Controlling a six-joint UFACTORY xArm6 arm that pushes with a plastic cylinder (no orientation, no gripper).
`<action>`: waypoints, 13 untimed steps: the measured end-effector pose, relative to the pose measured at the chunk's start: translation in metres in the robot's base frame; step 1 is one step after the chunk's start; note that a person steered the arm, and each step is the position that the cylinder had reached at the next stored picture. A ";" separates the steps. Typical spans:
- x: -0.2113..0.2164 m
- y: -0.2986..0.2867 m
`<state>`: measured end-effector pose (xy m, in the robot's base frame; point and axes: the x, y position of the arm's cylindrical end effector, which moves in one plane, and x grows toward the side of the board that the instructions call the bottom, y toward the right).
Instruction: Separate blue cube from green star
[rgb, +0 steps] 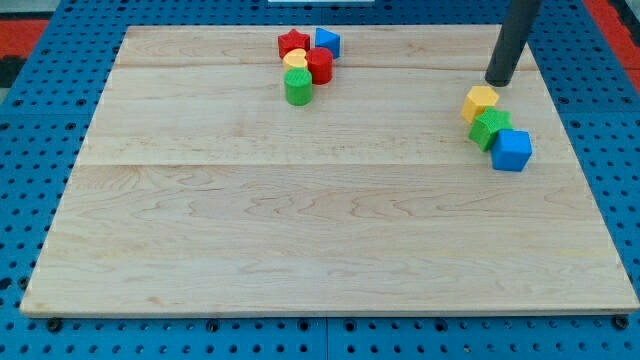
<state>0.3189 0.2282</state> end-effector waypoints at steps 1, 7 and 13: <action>0.035 0.000; 0.116 0.001; 0.115 -0.030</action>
<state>0.4337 0.1984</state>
